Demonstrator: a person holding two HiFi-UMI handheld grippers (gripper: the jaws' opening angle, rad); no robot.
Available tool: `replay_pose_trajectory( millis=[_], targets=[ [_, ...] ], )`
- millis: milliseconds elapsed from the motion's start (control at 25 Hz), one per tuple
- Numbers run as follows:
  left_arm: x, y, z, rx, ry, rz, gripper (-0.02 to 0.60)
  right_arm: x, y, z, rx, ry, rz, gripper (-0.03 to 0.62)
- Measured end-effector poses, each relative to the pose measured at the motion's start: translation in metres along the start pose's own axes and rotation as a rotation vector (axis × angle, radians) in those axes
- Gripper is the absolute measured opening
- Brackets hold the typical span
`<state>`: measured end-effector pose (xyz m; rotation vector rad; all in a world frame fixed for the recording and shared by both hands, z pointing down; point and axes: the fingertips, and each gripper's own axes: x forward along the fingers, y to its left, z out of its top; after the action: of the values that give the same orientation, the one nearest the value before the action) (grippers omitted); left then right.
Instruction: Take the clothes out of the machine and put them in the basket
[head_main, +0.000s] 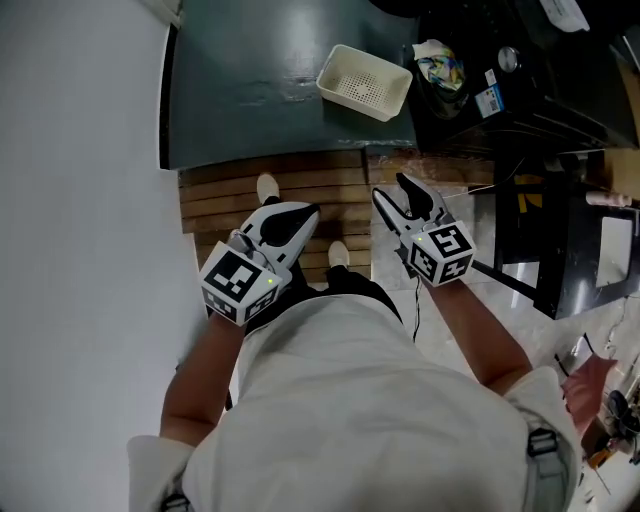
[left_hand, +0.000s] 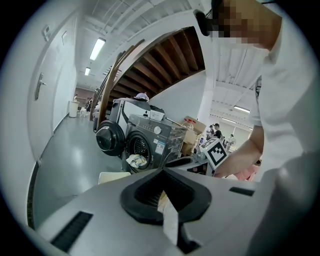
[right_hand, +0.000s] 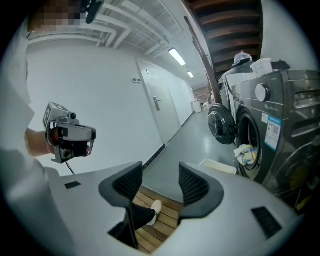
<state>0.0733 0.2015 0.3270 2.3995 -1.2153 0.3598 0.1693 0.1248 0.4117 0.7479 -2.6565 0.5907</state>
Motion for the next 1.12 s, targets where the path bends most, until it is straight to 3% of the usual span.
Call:
replay_pose_trajectory(
  millis=[240, 560, 800, 1120],
  targets=[
    [0.016, 0.067, 0.019, 0.0, 0.008, -0.067, -0.005, 0.047, -0.022, 0.024, 0.025, 0.021, -0.07, 0.213],
    [0.011, 0.188, 0.062, 0.038, 0.007, -0.153, -0.005, 0.155, -0.03, 0.077, 0.06, 0.04, -0.157, 0.213],
    [-0.002, 0.274, 0.093, 0.07, 0.06, -0.25, -0.005, 0.222, -0.031, 0.123, 0.099, 0.076, -0.248, 0.213],
    [0.01, 0.319, 0.139, 0.099, 0.117, -0.394, -0.005, 0.248, -0.066, 0.169, 0.198, 0.066, -0.4, 0.213]
  ],
)
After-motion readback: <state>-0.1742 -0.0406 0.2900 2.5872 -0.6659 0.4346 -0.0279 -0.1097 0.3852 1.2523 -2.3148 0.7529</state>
